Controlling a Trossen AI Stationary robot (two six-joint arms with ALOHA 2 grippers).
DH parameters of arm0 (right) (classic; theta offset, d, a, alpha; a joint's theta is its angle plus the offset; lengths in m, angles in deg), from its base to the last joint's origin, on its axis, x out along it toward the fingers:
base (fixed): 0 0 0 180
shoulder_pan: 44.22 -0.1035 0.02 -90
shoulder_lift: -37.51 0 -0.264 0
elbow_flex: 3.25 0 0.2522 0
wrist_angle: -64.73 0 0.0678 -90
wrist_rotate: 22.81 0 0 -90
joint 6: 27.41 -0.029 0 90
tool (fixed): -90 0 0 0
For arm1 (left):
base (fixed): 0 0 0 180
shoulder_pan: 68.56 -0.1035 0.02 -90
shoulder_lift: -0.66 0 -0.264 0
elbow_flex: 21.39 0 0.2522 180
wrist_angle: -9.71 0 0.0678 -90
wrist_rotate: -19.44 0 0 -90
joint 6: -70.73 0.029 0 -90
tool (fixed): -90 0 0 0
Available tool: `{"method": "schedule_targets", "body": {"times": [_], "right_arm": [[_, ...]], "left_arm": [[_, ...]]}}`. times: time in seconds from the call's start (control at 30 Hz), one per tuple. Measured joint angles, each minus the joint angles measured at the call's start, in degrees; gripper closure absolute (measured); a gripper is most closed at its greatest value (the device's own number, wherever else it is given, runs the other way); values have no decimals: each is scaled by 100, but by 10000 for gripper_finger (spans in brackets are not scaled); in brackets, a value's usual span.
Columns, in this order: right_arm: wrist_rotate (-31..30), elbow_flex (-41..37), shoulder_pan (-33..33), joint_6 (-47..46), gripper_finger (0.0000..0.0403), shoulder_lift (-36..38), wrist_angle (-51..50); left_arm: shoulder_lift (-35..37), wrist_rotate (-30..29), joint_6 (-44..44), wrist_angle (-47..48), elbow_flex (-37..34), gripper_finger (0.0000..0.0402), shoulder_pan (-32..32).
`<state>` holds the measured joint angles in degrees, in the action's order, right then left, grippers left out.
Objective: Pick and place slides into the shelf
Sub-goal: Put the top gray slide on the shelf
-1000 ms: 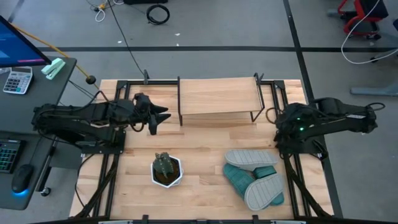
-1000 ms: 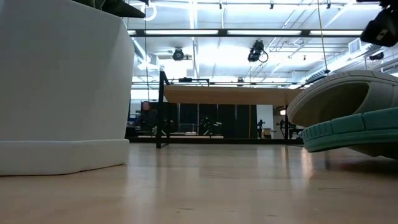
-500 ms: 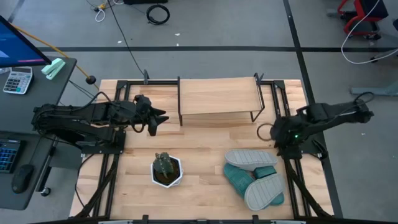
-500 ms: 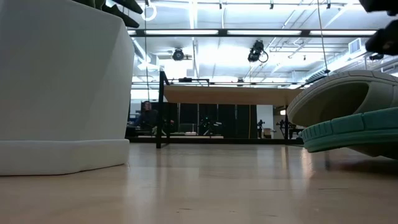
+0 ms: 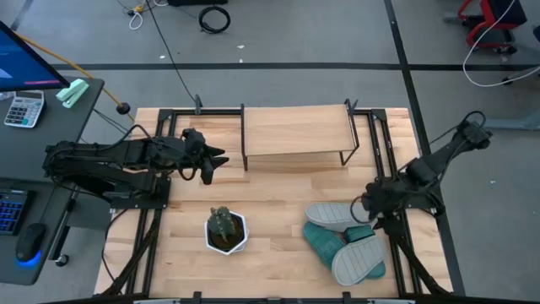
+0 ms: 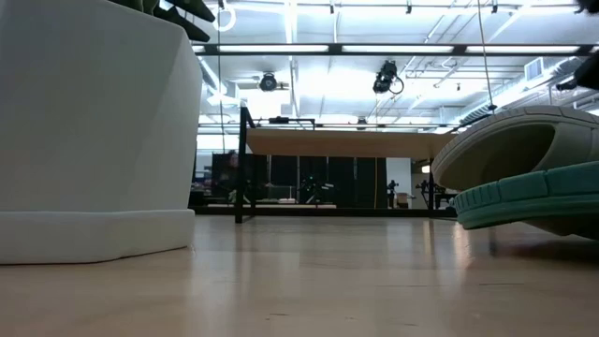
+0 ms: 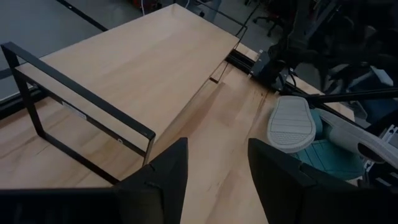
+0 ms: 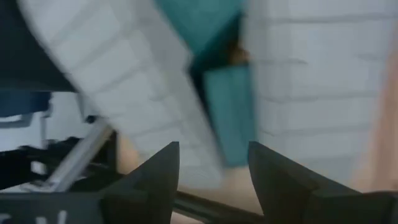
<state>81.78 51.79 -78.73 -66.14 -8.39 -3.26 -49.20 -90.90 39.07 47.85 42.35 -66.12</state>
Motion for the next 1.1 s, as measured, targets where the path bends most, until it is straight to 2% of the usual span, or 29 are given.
{"method": "schedule_targets", "body": {"times": [0.17,0.33,0.43,0.63,0.9,1.1], "right_arm": [[-75,0,-754,-221,202,-196,1176],[-389,0,-1249,-27,199,-570,1469],[-404,0,-1328,-90,199,-808,1467],[-420,0,-1355,-808,199,-1070,1520],[-1091,0,-1396,-831,202,-988,1325],[-1141,0,-1400,-903,208,-980,1308]], "left_arm": [[0,-2,0,2,0,230,0],[0,-6,85,0,0,228,0],[0,-6,85,-2,0,230,-2],[0,-4,83,-5,-2,228,-2],[0,-4,85,-9,-2,228,-2],[0,-4,87,-9,-2,228,-2]]}}
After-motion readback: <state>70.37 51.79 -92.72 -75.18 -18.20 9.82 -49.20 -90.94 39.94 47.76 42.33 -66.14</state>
